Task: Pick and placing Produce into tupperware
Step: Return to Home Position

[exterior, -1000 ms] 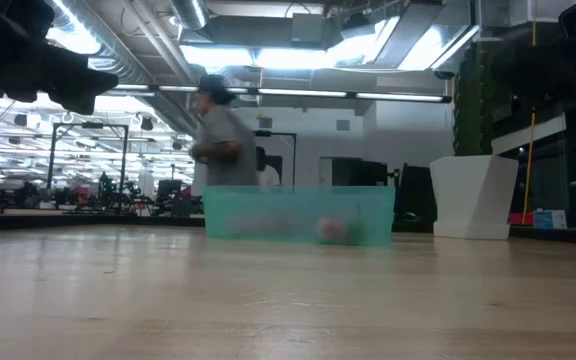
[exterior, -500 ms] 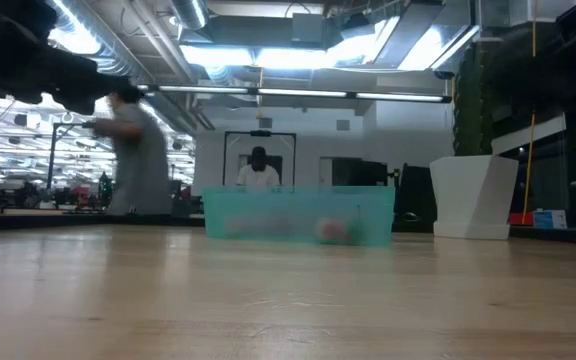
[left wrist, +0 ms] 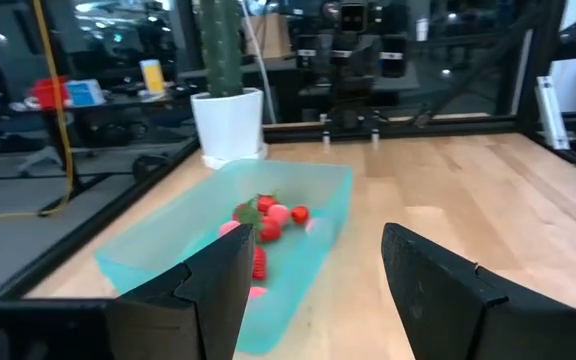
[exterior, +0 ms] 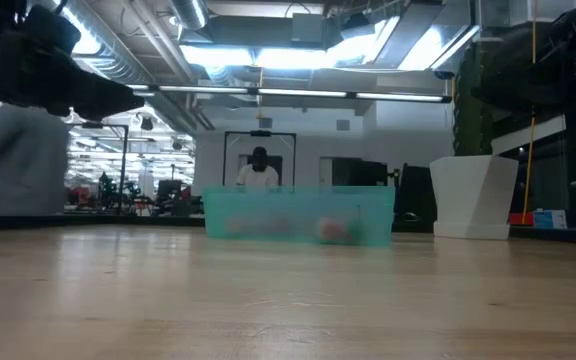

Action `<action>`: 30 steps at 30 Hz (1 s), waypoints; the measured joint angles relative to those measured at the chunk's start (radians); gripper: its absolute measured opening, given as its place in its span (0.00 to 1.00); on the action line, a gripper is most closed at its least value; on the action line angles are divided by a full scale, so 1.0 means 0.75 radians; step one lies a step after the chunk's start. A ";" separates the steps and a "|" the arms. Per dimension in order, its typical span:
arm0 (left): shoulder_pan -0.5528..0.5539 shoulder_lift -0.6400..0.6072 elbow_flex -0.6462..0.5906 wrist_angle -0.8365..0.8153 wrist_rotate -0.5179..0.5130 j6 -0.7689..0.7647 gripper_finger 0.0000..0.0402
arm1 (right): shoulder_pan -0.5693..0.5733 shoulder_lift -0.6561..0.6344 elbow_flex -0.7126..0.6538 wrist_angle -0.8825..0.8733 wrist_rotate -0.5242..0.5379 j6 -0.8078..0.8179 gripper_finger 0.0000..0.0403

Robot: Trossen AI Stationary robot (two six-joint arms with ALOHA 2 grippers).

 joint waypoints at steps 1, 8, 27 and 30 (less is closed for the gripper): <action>0.025 0.000 0.000 -0.004 0.037 -0.008 0.54 | -0.014 0.000 0.000 0.000 0.000 -0.003 0.44; 0.155 0.000 0.000 -0.013 0.100 -0.034 0.54 | -0.119 0.000 0.000 0.000 -0.034 -0.001 0.44; 0.179 0.000 0.000 -0.018 0.153 -0.050 0.54 | -0.132 0.001 0.000 -0.031 -0.388 0.147 0.44; 0.179 0.000 0.000 -0.018 0.153 -0.049 0.54 | -0.132 0.001 0.000 -0.031 -0.387 0.169 0.44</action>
